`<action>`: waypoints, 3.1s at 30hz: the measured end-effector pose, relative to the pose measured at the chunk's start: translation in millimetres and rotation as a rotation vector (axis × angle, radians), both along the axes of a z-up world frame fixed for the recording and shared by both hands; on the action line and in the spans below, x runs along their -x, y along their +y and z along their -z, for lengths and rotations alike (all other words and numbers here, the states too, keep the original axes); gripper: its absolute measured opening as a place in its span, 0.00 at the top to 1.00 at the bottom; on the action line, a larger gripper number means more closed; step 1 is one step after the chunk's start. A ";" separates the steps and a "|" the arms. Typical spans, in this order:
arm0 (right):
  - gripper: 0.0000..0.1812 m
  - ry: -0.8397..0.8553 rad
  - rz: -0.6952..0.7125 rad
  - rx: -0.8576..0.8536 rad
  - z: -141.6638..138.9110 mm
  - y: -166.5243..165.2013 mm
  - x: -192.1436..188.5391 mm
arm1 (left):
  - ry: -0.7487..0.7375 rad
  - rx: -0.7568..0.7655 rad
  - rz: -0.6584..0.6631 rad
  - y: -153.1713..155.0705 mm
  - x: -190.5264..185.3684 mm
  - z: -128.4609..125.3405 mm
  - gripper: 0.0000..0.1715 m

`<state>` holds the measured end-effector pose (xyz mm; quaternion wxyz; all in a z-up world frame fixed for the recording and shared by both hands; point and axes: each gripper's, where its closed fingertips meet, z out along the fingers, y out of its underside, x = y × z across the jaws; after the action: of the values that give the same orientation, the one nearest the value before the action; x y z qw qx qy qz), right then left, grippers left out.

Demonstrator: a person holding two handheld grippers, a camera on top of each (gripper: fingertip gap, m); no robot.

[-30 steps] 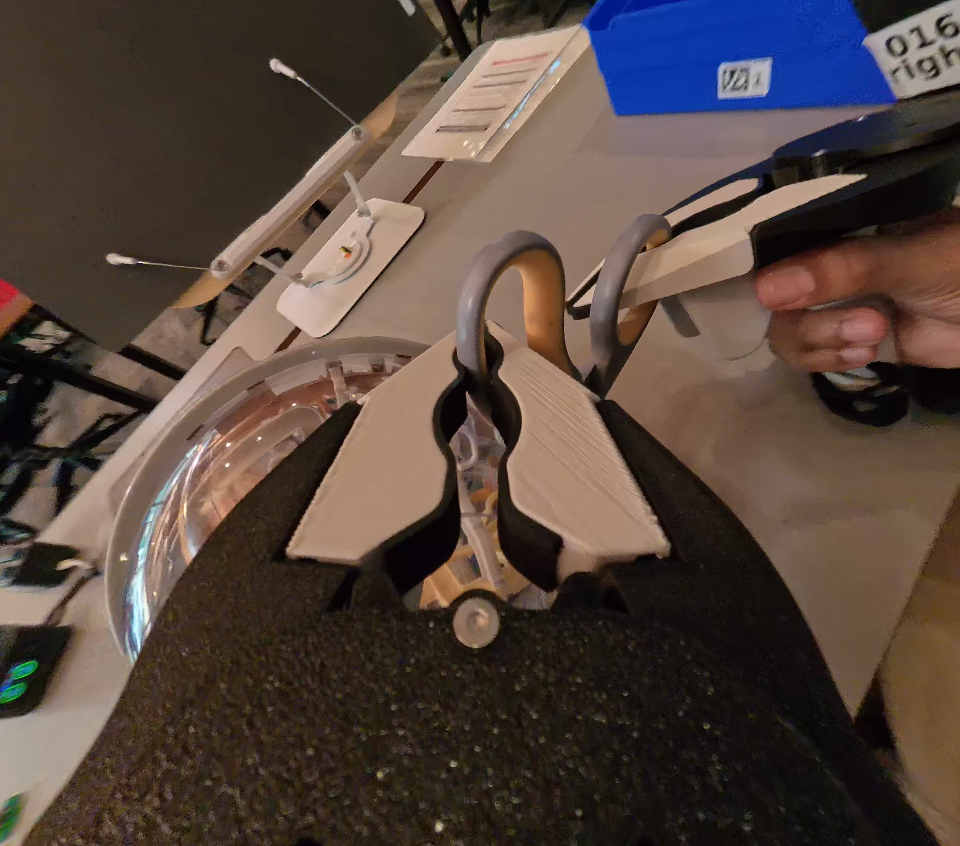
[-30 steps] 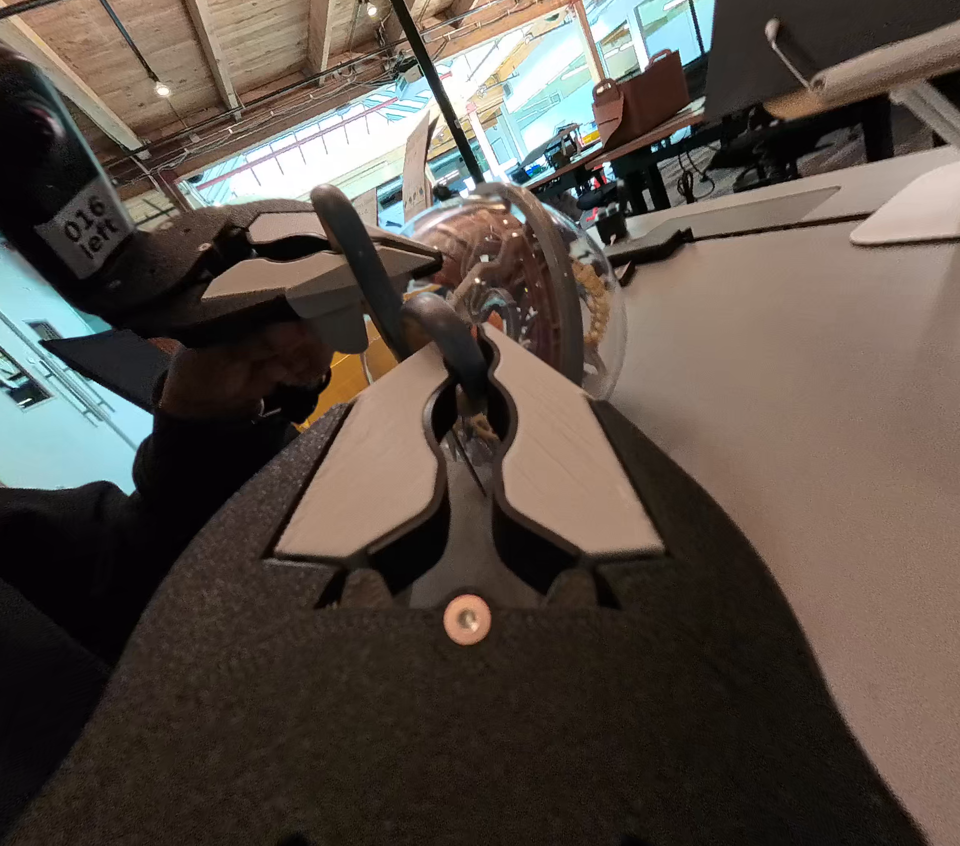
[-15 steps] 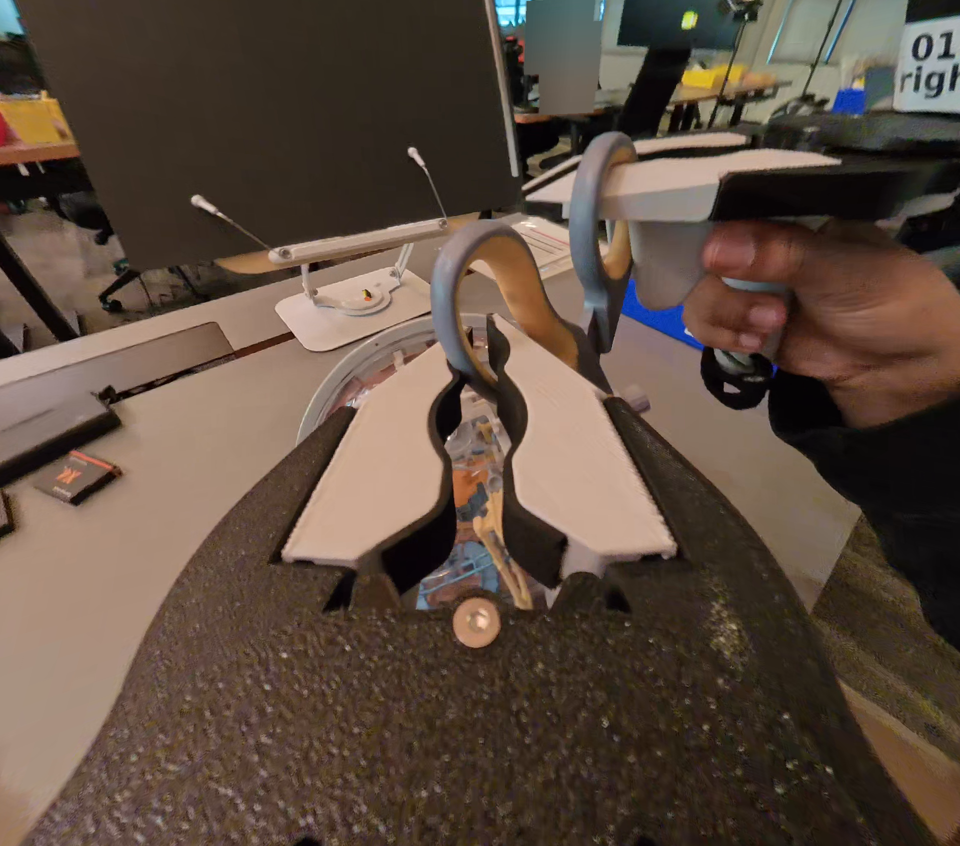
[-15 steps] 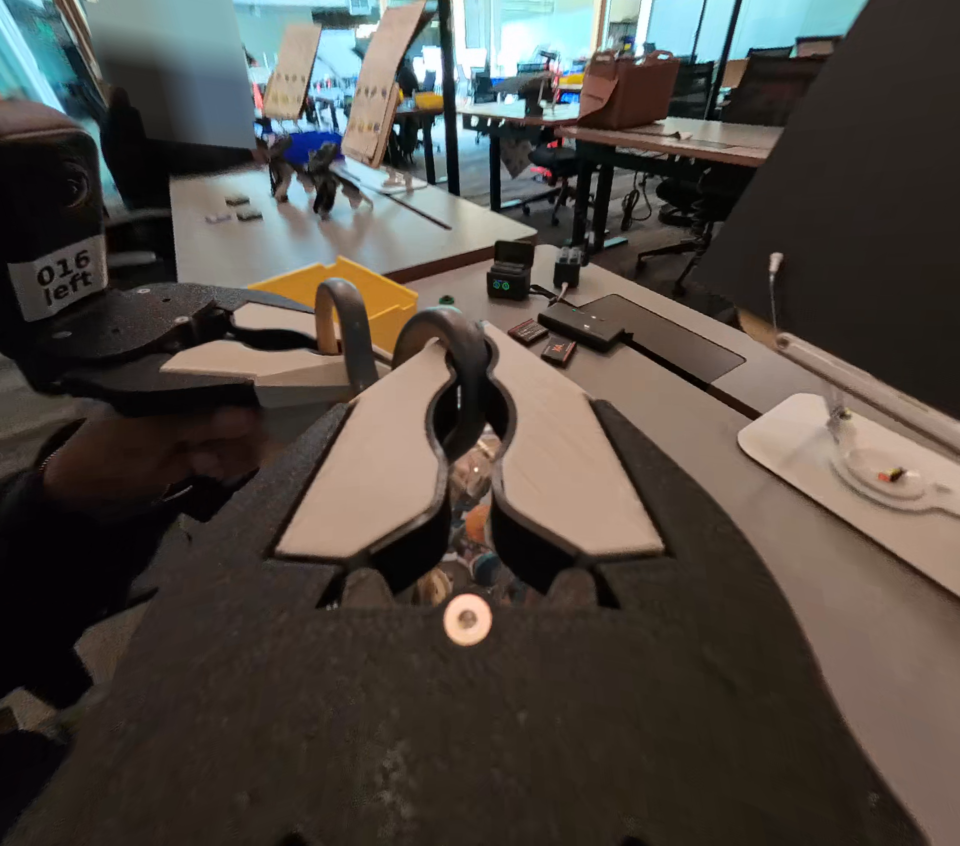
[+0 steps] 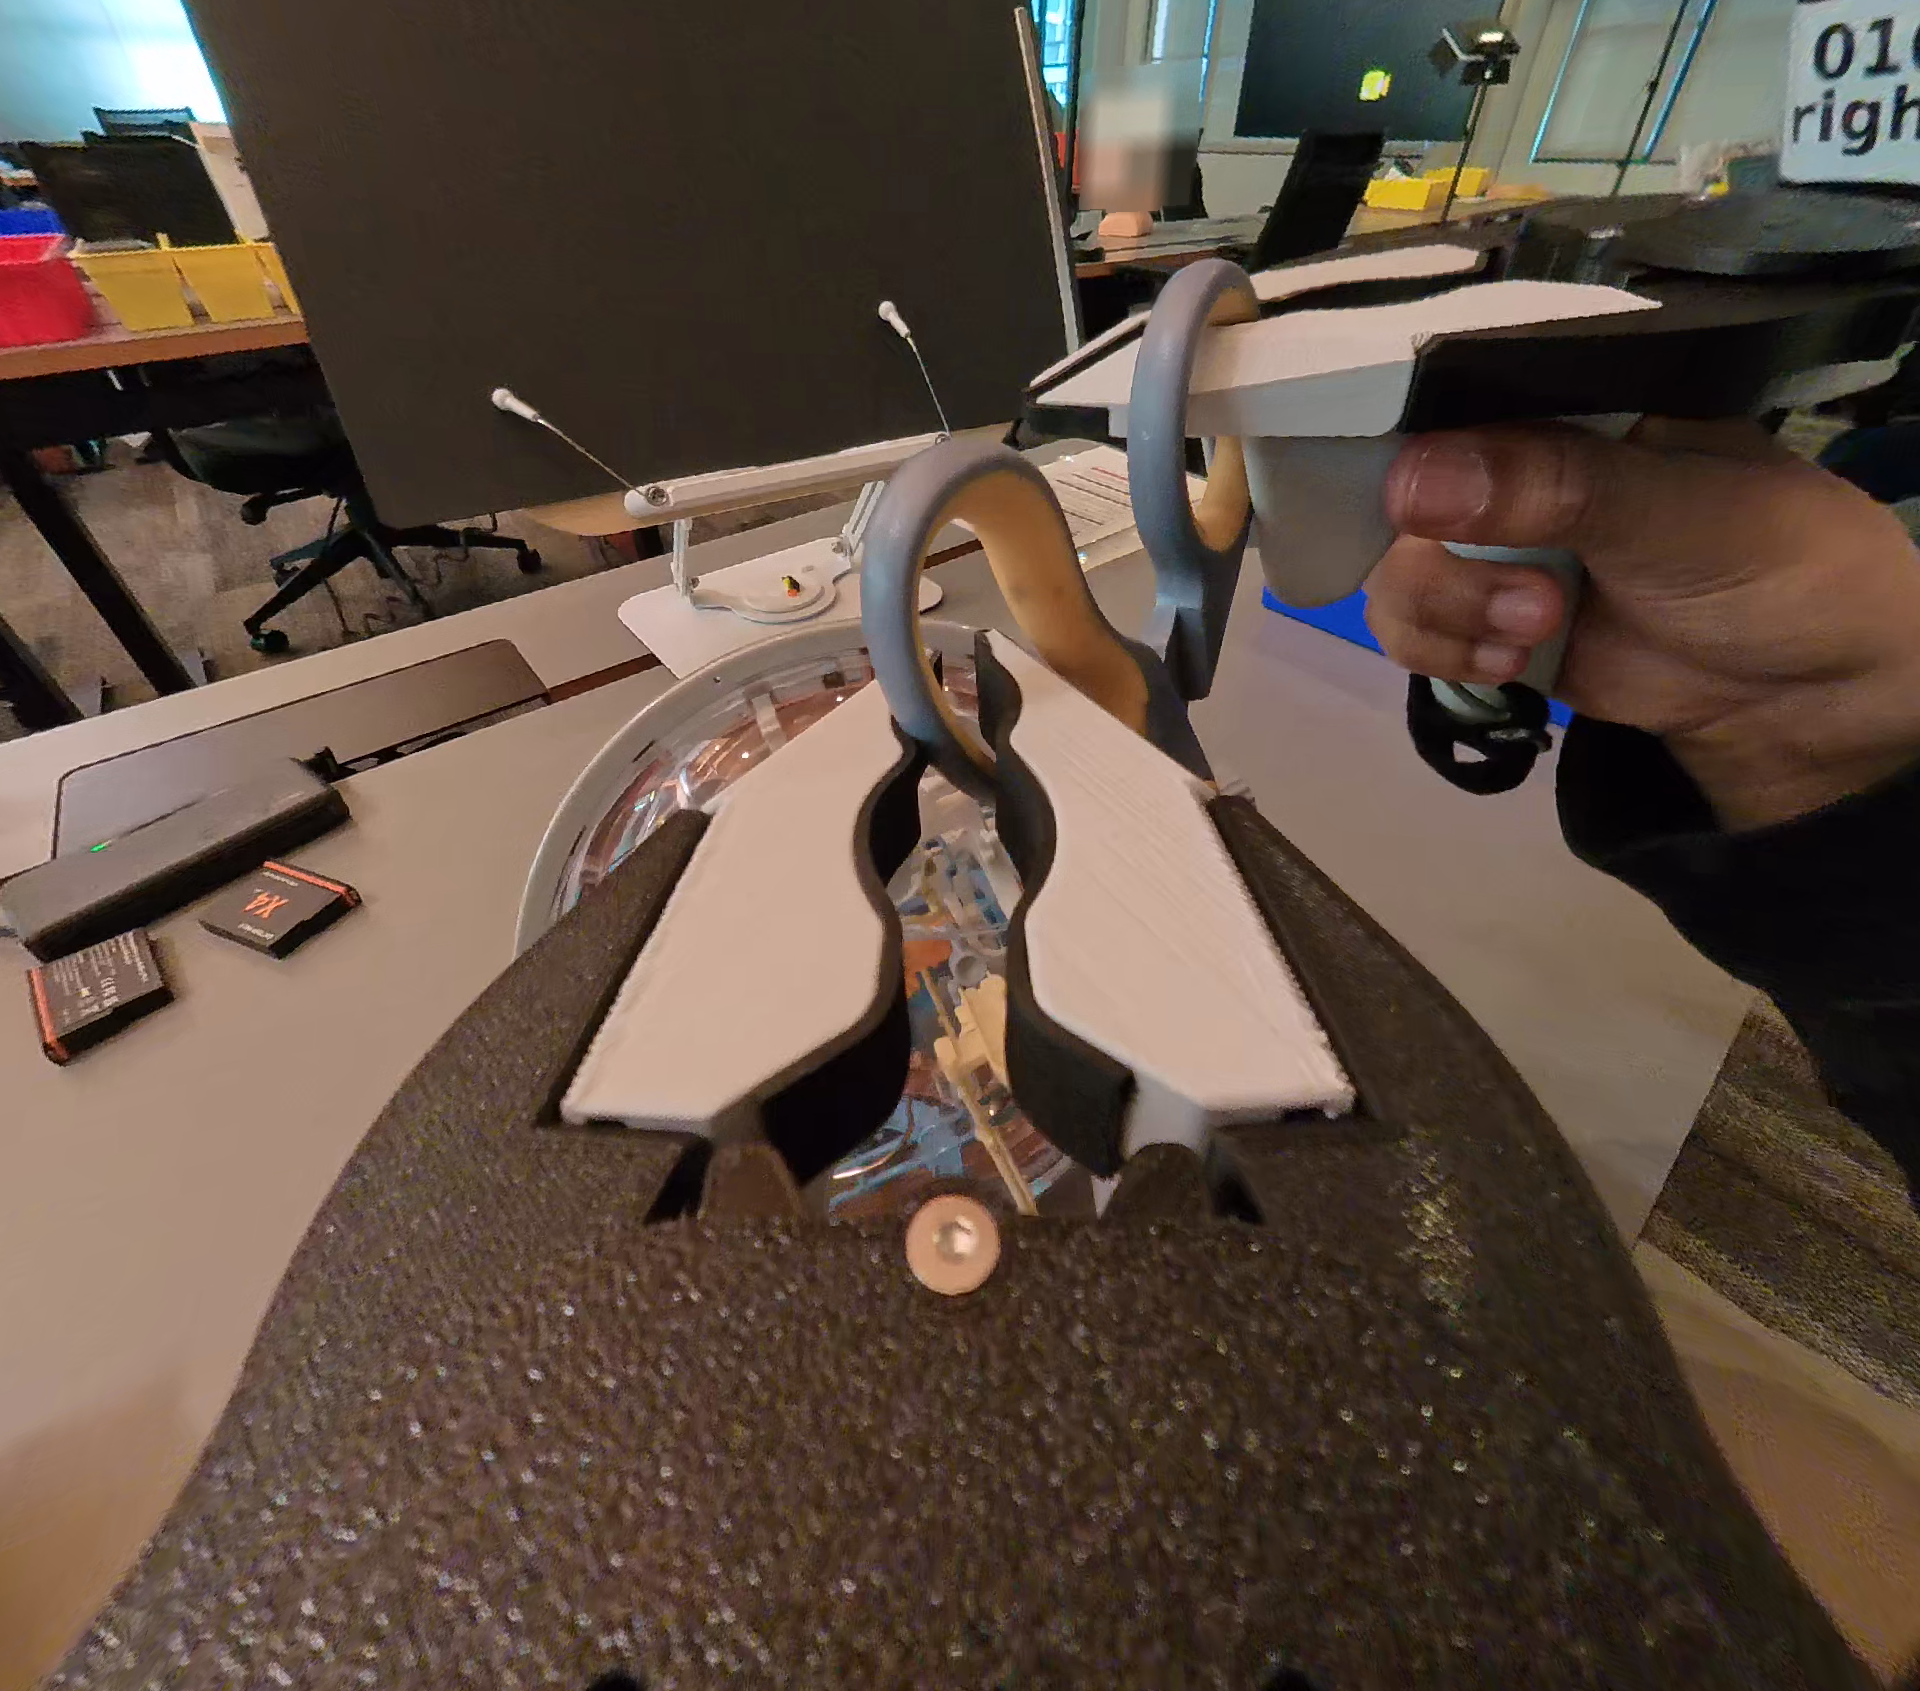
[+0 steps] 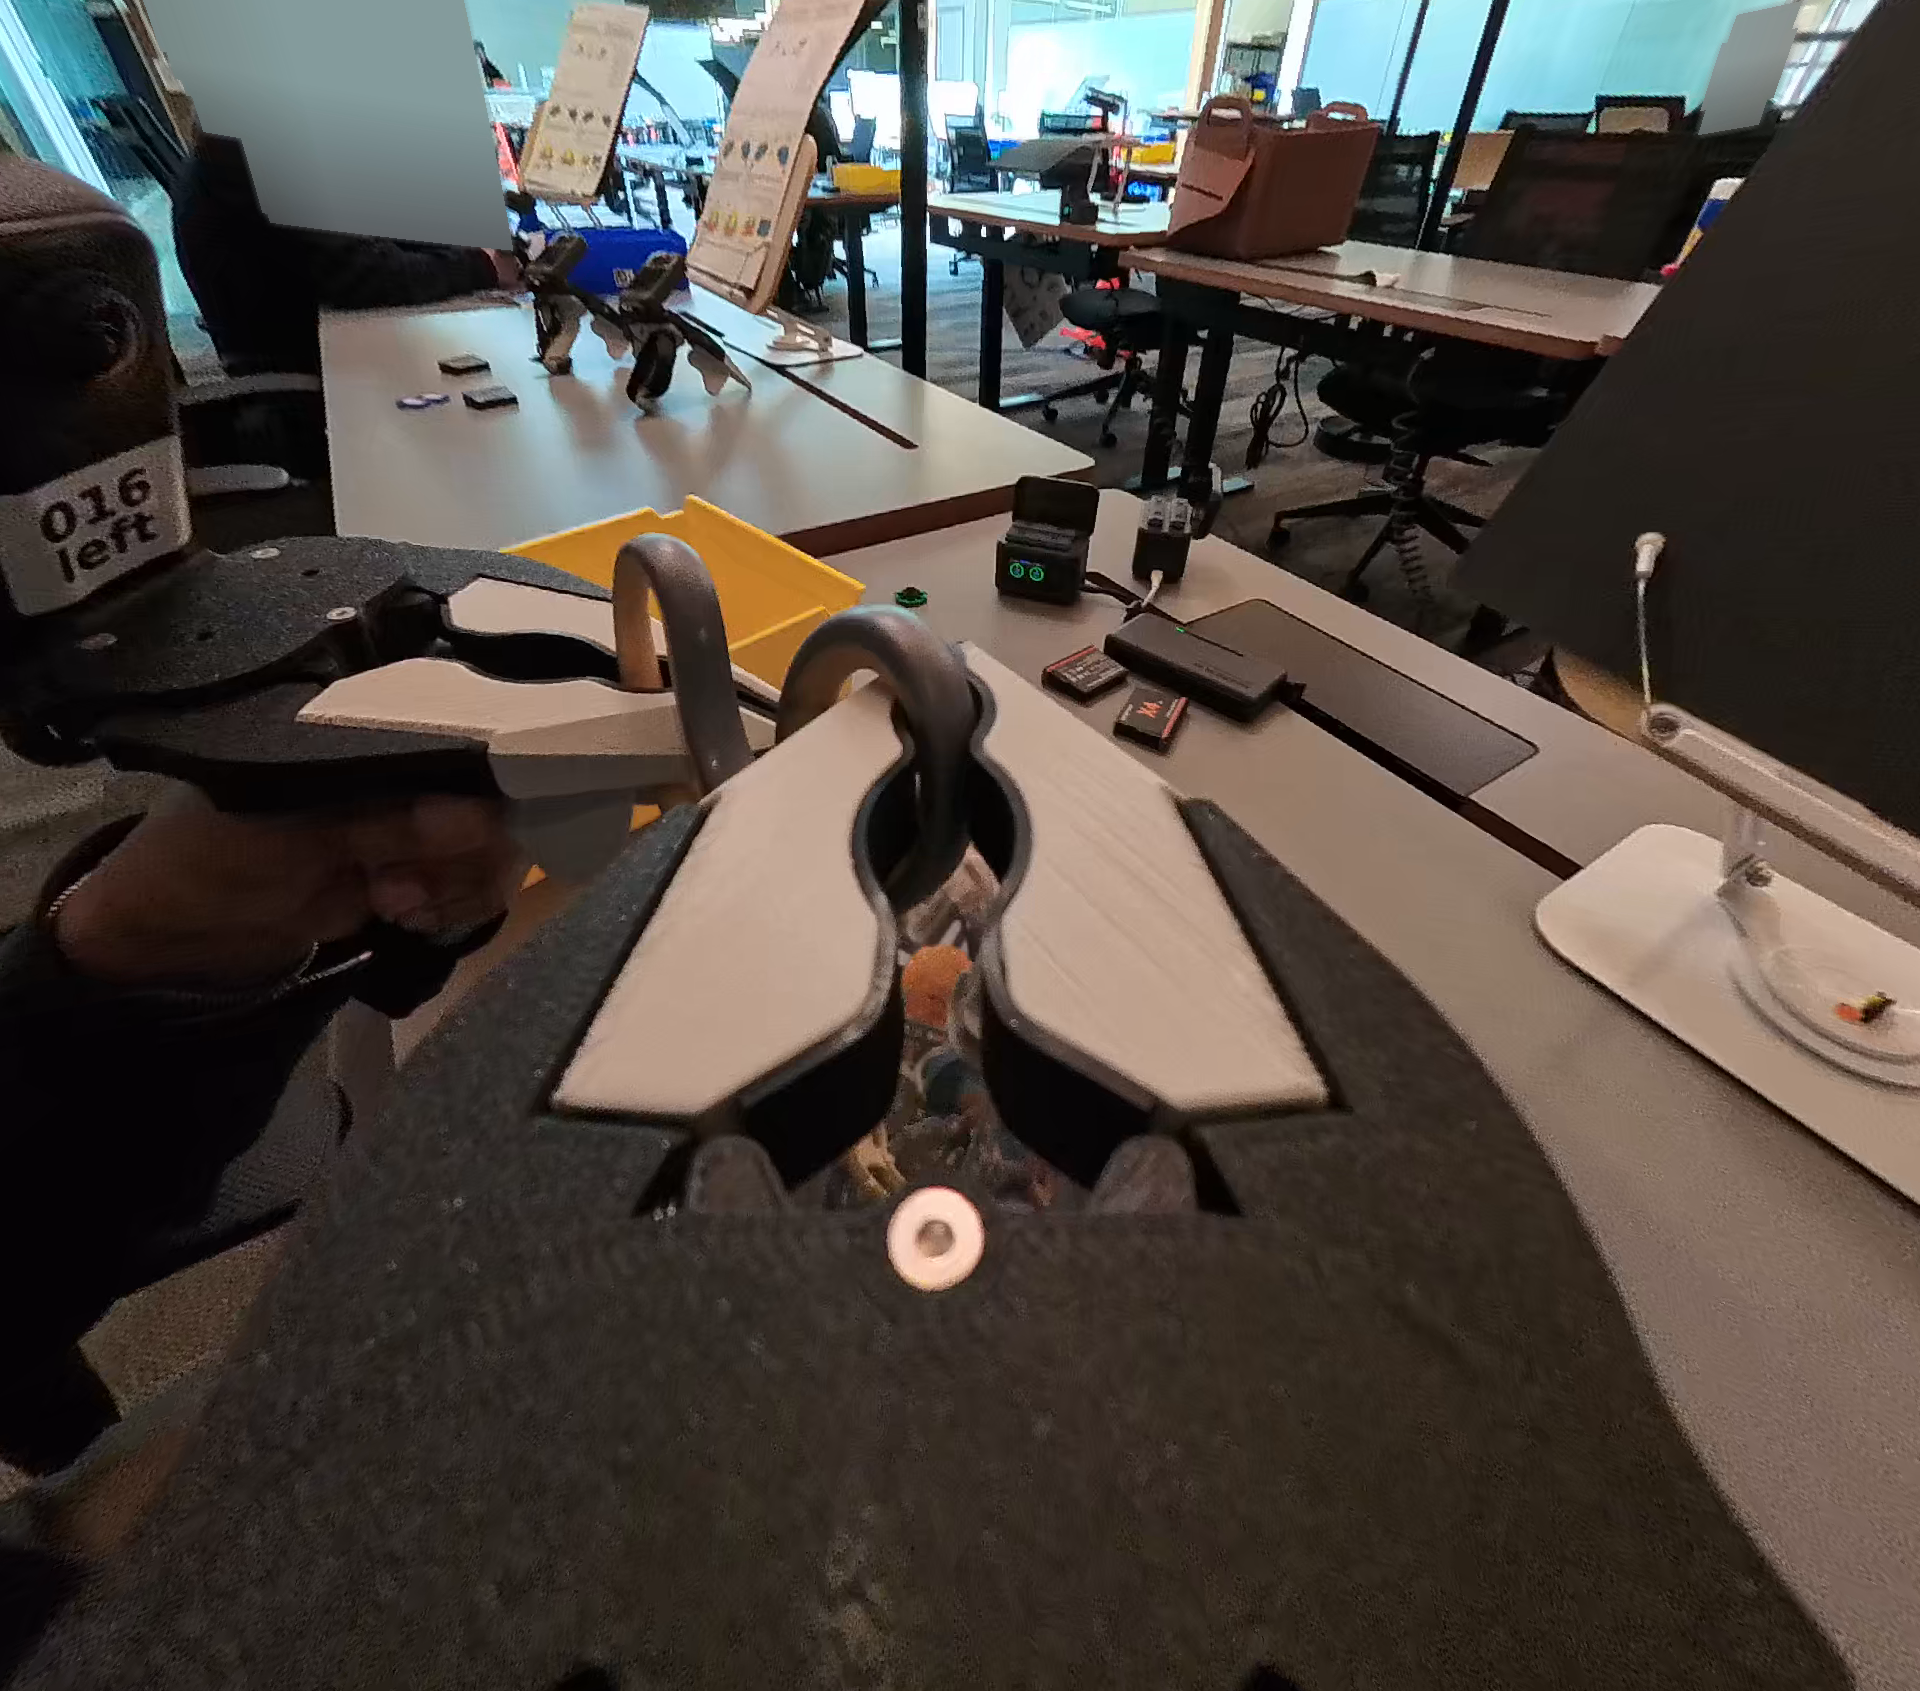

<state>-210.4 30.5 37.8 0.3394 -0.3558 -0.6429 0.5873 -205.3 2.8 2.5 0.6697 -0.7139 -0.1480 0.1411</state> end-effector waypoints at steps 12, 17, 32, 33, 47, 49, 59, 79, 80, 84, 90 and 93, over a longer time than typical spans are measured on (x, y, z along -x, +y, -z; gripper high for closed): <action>1.00 0.052 -0.024 0.185 -0.7 18.4 -16.4 | 0.177 0.056 0.037 -9.2 -5.3 4.5 0.89; 1.00 0.044 -0.013 0.239 6.1 33.9 -19.4 | 0.066 0.066 0.163 -17.0 -13.3 16.1 0.81; 1.00 0.068 0.094 0.370 36.1 68.5 -47.4 | 0.153 0.112 0.168 19.5 -30.5 30.7 0.83; 1.00 0.064 0.102 0.370 39.5 69.8 -50.2 | 0.153 0.111 0.163 21.0 -30.6 29.0 0.83; 1.00 0.000 0.163 0.420 97.4 75.6 -71.1 | 0.176 0.131 0.116 47.2 -30.9 32.1 1.00; 1.00 0.000 0.167 0.430 103.0 73.5 -70.4 | 0.208 0.147 0.081 47.4 -28.2 33.8 1.00; 1.00 -0.055 0.161 0.510 135.7 72.9 -61.9 | 0.245 0.233 0.046 52.2 -25.5 50.6 1.00; 1.00 -0.002 0.119 0.510 116.6 52.8 -59.5 | 0.145 0.250 0.102 53.8 -35.4 54.3 1.00; 1.00 0.005 0.117 0.508 112.7 52.8 -59.3 | 0.138 0.239 0.101 52.9 -35.3 52.0 1.00; 1.00 0.006 0.113 0.494 103.7 51.4 -57.3 | 0.139 0.217 0.085 49.9 -34.8 45.2 1.00; 1.00 -0.013 0.108 0.496 103.8 51.2 -55.8 | 0.127 0.228 0.085 49.4 -35.5 45.7 1.00; 1.00 -0.029 0.095 0.502 105.6 53.0 -55.7 | 0.134 0.238 0.079 52.0 -36.0 46.8 1.00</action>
<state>-154.7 83.5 -67.8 0.2585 -0.4671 -0.4643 0.7067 -169.3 54.8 -44.3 0.5938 -0.7826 -0.0569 0.1783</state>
